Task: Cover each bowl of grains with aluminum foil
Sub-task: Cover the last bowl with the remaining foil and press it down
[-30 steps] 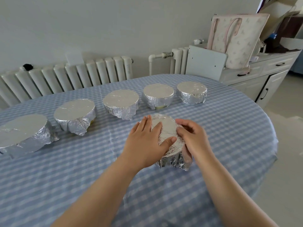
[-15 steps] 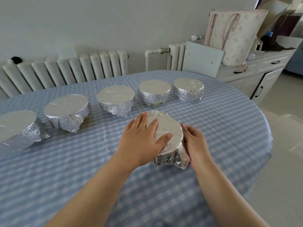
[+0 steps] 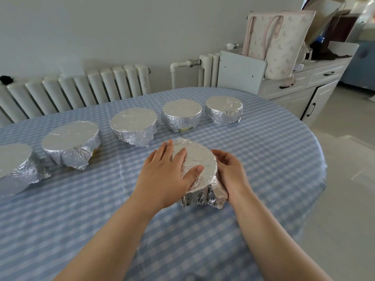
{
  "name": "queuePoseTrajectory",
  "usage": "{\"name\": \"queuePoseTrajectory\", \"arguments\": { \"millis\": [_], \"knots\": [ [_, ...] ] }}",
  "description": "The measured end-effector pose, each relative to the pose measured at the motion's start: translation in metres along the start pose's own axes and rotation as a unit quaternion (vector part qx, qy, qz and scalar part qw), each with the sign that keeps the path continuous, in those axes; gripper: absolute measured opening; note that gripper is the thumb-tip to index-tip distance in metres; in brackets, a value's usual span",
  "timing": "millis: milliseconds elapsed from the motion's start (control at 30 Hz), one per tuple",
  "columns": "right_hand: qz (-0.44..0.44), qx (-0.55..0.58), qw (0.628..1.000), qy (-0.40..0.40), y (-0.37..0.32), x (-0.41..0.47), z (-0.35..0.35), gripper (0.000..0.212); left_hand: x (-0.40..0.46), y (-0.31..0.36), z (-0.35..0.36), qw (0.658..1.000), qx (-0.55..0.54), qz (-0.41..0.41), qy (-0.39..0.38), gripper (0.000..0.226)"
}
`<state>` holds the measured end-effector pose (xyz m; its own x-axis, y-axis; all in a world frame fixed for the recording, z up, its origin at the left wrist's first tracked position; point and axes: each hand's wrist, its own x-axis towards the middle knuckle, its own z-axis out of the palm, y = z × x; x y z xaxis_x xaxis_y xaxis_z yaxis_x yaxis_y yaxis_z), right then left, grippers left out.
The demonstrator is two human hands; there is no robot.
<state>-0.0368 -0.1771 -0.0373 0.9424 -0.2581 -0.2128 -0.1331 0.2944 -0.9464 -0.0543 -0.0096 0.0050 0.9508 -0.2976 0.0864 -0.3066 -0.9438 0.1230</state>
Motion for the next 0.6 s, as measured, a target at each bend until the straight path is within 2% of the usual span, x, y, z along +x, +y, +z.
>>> {"name": "queuePoseTrajectory", "arguments": {
  "millis": [133,300,400,533,600],
  "knots": [
    [0.038,0.004,0.999,-0.034,-0.0031,0.0047,-0.002,0.024,0.0009,-0.0005,0.0023,1.0,0.005,-0.003,0.013,0.102],
    [0.041,-0.005,0.997,-0.064,-0.0093,0.0062,-0.0026,0.025,0.0001,0.0001,0.0014,1.0,0.006,-0.002,0.016,0.103],
    [0.011,-0.038,0.998,-0.055,-0.007,0.0064,-0.0028,0.026,0.0001,-0.0003,0.0018,1.0,0.009,-0.001,0.014,0.103],
    [-0.075,-0.183,0.98,-0.022,-0.0071,0.001,-0.0033,0.028,-0.0003,-0.0009,0.0023,1.0,0.008,-0.004,0.011,0.104],
    [-0.108,-0.217,0.97,-0.01,-0.0092,-0.0017,-0.0066,0.033,-0.0016,-0.0013,0.0021,1.0,0.006,-0.005,0.009,0.103]
  ]
}}
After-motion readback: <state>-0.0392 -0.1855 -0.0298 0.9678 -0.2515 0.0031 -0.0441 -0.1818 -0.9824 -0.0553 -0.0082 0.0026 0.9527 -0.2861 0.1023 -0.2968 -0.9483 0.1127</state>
